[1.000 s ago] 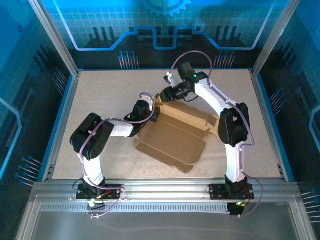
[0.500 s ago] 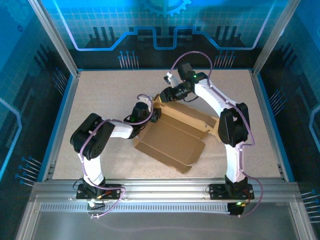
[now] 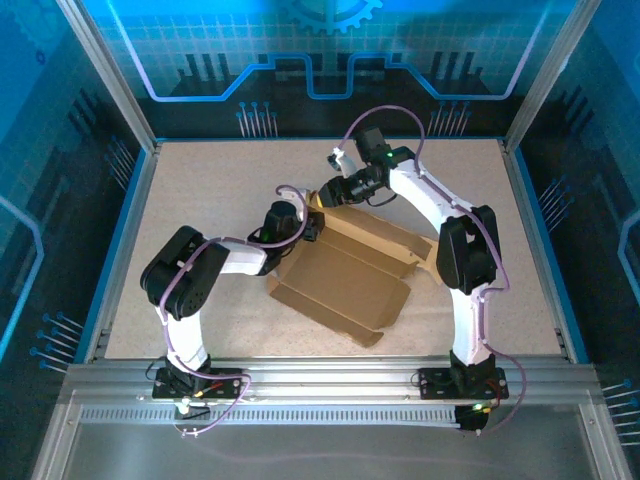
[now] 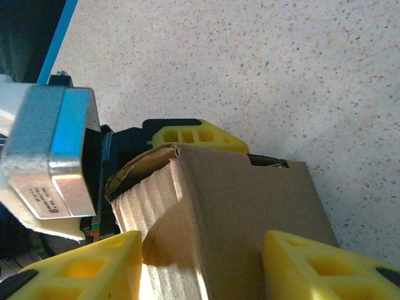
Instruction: Fold the paper box
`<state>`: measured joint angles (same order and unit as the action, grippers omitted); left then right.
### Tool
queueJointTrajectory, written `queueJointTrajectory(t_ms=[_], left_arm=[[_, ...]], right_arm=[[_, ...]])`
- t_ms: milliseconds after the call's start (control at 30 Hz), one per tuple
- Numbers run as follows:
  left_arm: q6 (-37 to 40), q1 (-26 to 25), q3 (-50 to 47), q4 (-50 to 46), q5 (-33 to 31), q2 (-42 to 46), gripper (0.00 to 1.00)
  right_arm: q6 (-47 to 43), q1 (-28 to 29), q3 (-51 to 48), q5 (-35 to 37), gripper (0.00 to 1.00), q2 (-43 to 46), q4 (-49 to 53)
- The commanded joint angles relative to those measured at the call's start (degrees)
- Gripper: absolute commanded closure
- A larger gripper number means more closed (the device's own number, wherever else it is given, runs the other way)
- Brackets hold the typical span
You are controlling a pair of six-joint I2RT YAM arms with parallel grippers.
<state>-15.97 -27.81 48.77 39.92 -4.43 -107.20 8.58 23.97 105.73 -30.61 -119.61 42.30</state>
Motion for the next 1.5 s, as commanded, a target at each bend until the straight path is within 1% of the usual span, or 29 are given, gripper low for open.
queueJointTrajectory(t_ms=[0, 67, 133, 200, 233, 333, 433, 467, 633, 667, 700, 733, 833, 867, 900, 967, 1067, 1167, 1233, 1467], left_arm=[[1.2, 0.3, 1.2, 1.8, 1.5, 0.5, 0.61], [1.4, 0.5, 0.3, 3.2, 1.7, 0.7, 0.60], [2.0, 0.6, -0.1, 4.4, 1.9, 0.7, 0.61], [3.1, 0.6, 0.9, 3.6, 2.4, 0.1, 0.61], [3.7, 0.6, 1.7, 2.9, 2.6, -0.2, 0.63], [4.3, 0.6, 3.0, 1.8, 3.4, -0.7, 0.77], [4.9, 0.7, 3.4, 0.9, 3.7, -1.0, 0.96], [5.3, 0.6, 3.4, 0.8, 3.6, -0.9, 1.00], [5.8, 0.6, 3.4, -0.6, 2.5, -0.1, 1.00], [5.7, 0.6, 3.3, -0.5, 2.4, 0.0, 0.91], [5.8, 0.7, 3.3, -0.6, 2.2, 0.1, 0.80], [5.7, 0.6, 3.2, -0.6, 2.3, 0.2, 0.77], [5.6, 0.6, 2.9, -0.7, 2.2, 0.3, 0.73], [5.4, 0.6, 2.7, -0.8, 2.3, 0.3, 0.69], [5.2, 0.6, 2.4, -0.7, 2.2, 0.5, 0.61], [4.6, 0.6, 1.4, -0.1, 2.2, 1.0, 0.52], [3.7, 0.5, 0.3, -1.0, 2.1, 2.0, 0.47], [2.8, 0.5, -0.8, -1.8, 2.1, 2.7, 0.47], [2.6, 0.5, -1.1, -2.2, 2.0, 2.3, 0.50], [3.0, 0.5, 1.5, -5.3, 3.2, 1.2, 0.78]], right_arm=[[0.7, -0.9, -3.0, -1.0, 0.47, 0.2, 2.8], [1.3, -1.4, -3.8, -2.2, 0.47, 0.6, 2.0], [0.8, -1.6, -4.0, -1.8, 0.47, 0.7, 2.4], [0.6, -1.6, -3.9, -1.9, 0.47, 0.6, 2.8], [0.6, -1.6, -3.9, -2.2, 0.47, 0.6, 2.9], [0.6, -1.6, -3.8, -2.6, 0.47, 0.7, 3.0], [0.7, -1.6, -3.8, -2.7, 0.47, 0.8, 2.8], [0.7, -1.5, -4.0, -2.9, 0.47, 0.7, 2.7], [0.8, -1.3, -4.4, -3.1, 0.47, 1.0, 2.4], [0.8, -1.3, -4.4, -3.1, 0.47, 1.1, 2.3], [0.8, -1.3, -4.5, -2.9, 0.47, 1.3, 2.2], [0.8, -1.3, -4.5, -2.8, 0.47, 1.4, 2.2], [1.0, -1.5, -4.7, -2.6, 0.46, 1.8, 2.0], [1.1, -1.5, -4.6, -2.5, 0.46, 2.0, 1.9], [1.0, -1.6, -4.7, -2.4, 0.46, 2.1, 1.9], [1.0, -1.8, -4.7, -1.9, 0.46, 2.1, 2.0], [0.9, -2.1, -5.0, -1.8, 0.46, 2.1, 2.0], [0.8, -2.3, -5.1, -1.8, 0.46, 2.3, 2.1], [0.8, -2.4, -5.0, -2.2, 0.46, 2.4, 2.1], [1.2, -2.4, -4.5, -3.0, 0.43, 3.3, 1.8]])
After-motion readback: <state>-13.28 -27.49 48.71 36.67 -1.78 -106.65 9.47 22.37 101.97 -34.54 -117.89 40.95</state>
